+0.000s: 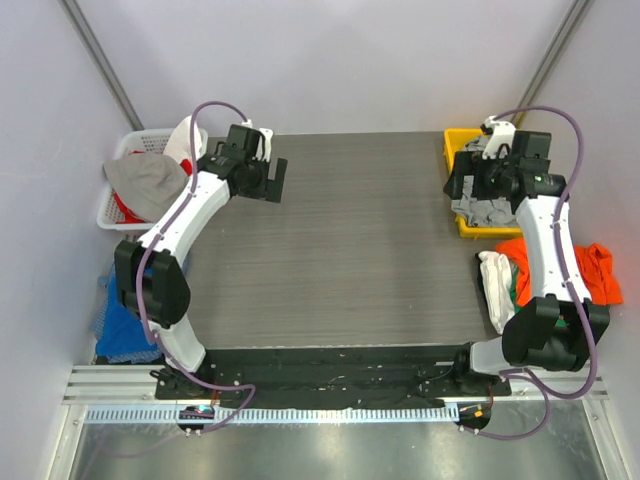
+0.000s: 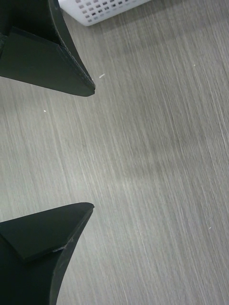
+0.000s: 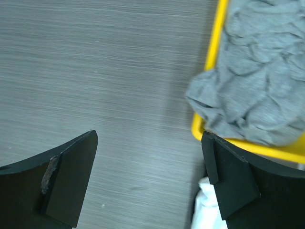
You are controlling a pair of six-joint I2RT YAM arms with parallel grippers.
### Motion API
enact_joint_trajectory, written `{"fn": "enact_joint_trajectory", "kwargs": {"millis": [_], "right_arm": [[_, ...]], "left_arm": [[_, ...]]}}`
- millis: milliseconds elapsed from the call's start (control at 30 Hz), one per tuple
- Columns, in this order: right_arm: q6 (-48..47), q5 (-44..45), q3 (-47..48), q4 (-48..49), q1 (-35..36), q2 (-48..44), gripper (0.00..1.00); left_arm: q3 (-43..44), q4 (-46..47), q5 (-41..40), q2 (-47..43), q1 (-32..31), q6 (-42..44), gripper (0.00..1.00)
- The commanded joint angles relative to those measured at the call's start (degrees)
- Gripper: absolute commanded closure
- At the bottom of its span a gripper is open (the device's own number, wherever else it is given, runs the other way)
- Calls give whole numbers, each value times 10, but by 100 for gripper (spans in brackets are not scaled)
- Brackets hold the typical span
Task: Fold and stack the t-shirts
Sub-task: Neatly place the folded tshirt to the corner
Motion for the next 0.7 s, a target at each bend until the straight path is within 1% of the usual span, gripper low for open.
{"fn": "enact_joint_trajectory", "kwargs": {"millis": [0, 100, 200, 267, 433, 667], "right_arm": [[56, -14, 19, 53, 48, 14, 0], [78, -22, 10, 71, 84, 18, 0], [70, -16, -10, 92, 99, 6, 0], [62, -2, -15, 90, 99, 2, 0], [64, -18, -36, 104, 99, -26, 0], [64, -25, -42, 106, 99, -35, 0]], "left_arm": [[-18, 10, -12, -66, 0, 4, 0], [-30, 18, -12, -83, 0, 6, 0], [-35, 23, -18, -93, -1, 12, 0], [-36, 26, -20, -101, 0, 17, 0], [-48, 40, -21, -116, 0, 20, 0], [-55, 43, -21, -123, 0, 22, 0]]}}
